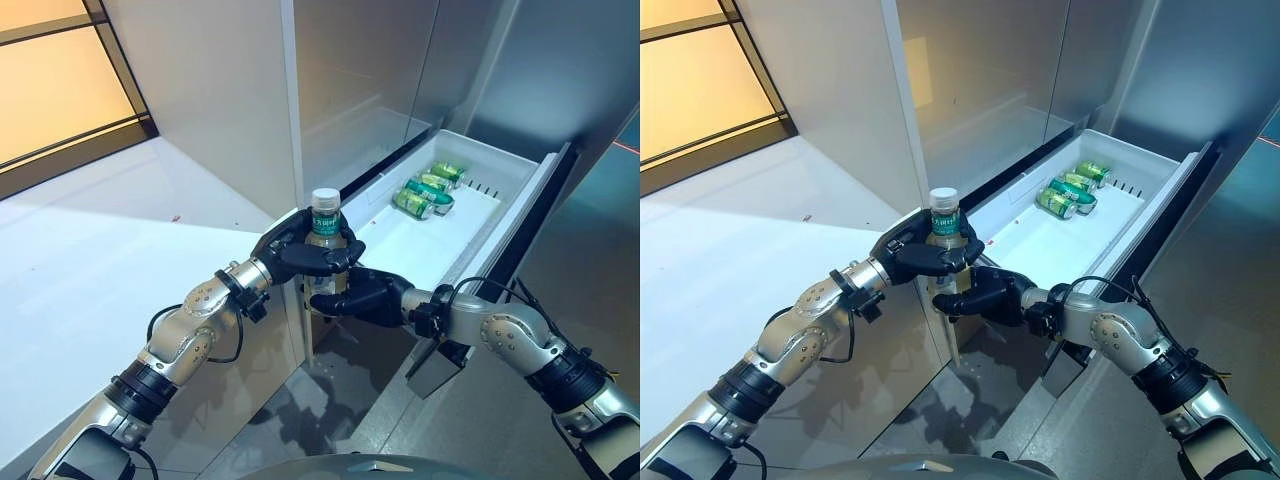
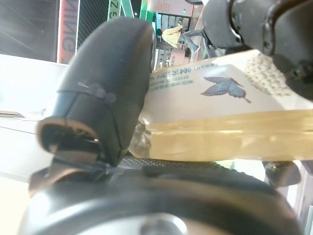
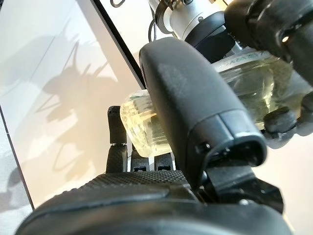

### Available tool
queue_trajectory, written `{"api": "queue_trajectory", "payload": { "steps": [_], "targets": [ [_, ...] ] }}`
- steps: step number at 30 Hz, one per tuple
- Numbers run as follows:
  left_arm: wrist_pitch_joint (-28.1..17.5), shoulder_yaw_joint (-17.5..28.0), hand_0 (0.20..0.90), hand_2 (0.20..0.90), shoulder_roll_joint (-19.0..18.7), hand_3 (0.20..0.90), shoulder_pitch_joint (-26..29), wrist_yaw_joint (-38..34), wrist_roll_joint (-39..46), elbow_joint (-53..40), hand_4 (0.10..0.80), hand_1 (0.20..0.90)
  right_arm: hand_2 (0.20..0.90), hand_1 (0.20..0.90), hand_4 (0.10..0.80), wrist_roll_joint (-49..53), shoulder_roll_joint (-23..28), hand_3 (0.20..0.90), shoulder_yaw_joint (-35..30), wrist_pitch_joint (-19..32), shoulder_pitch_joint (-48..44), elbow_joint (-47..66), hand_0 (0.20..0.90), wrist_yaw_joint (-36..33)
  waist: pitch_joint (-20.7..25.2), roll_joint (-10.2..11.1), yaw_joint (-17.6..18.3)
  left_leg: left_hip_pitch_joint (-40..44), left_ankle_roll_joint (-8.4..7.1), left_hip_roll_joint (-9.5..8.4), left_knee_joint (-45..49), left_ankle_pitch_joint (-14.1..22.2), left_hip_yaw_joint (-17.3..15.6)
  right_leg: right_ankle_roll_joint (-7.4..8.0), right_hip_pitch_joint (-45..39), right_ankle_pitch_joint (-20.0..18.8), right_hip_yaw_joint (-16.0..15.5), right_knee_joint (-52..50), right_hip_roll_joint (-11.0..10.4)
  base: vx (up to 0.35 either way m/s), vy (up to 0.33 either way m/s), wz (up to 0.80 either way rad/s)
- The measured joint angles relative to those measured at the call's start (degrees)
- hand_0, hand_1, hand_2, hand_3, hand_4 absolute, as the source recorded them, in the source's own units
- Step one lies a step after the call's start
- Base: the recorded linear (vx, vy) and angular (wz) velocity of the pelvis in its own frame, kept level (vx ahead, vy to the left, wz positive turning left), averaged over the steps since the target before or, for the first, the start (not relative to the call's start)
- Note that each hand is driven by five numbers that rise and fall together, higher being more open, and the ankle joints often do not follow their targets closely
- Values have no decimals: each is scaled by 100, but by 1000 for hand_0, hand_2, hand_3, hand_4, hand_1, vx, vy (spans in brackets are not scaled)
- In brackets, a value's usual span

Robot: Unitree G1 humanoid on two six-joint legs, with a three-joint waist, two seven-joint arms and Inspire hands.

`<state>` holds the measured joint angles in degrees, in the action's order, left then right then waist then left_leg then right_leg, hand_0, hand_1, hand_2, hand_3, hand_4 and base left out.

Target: Put drinks into fridge and close the fridge

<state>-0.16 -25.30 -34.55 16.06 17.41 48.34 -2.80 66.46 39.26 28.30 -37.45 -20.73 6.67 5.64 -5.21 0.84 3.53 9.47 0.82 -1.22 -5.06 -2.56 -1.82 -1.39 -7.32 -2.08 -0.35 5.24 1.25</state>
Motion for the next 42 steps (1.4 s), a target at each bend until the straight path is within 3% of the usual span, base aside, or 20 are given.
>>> {"api": "queue_trajectory", "payload": {
  "steps": [3, 5, 15, 24, 30, 42],
  "targets": [
    [-2, 21, 300, 300, -12, 200, 83, 28, -14, 0, 100, 300, 300, 300, 100, -2, 0, 200, 0, 60, 0, 30, 300, -32, 0, 0, -2, 0, 0, 1, 0, 0, -1, 0, 0, 0, -1, 0, 0, 0, 0, 0],
    [-24, 22, 900, 900, -17, 900, 118, 32, -49, 0, 800, 900, 300, 300, 100, -12, 6, 200, 0, 119, 0, 34, 300, -33, 0, 0, -3, 0, 0, 0, 0, 0, 0, 0, -1, 0, -3, 0, -1, 0, 0, 0],
    [-700, 84, 900, 900, 213, 900, 453, -106, -355, -5, 800, 900, 300, 300, 100, -17, -238, 200, -78, 843, -21, 83, 300, 113, 0, 0, -11, -16, 0, 1, -1, 0, 43, 0, -3, 1, -37, 0, -1, -1, -1, 1],
    [-1642, 156, 900, 900, 544, 900, 483, -1215, -1306, -573, 800, 900, 300, 300, 100, -917, -430, 200, -556, 1247, -282, 81, 300, -30, 0, 0, -68, -112, 0, -2, 0, -1, 73, -1, 76, 0, -62, 0, -4, 0, -1, 0],
    [-2274, 784, 900, 900, 825, 900, 487, -1622, -1644, -1088, 800, 900, 300, 300, 100, -1168, -395, 200, -1203, 1370, -282, -51, 300, -331, -2, 3, -128, -128, 0, 0, 0, -1, 85, -2, 87, 0, -77, 0, 1, 0, 0, 0],
    [-2292, 1011, 900, 900, 865, 900, 449, -2074, -1856, -1104, 800, 900, 300, 300, 100, -1614, -362, 200, -1730, 1448, -281, -605, 300, -570, -12, 12, -155, -129, 0, 2, -1, -1, 102, -1, 84, 1, -92, 1, 1, 0, 0, 0]
  ]
}}
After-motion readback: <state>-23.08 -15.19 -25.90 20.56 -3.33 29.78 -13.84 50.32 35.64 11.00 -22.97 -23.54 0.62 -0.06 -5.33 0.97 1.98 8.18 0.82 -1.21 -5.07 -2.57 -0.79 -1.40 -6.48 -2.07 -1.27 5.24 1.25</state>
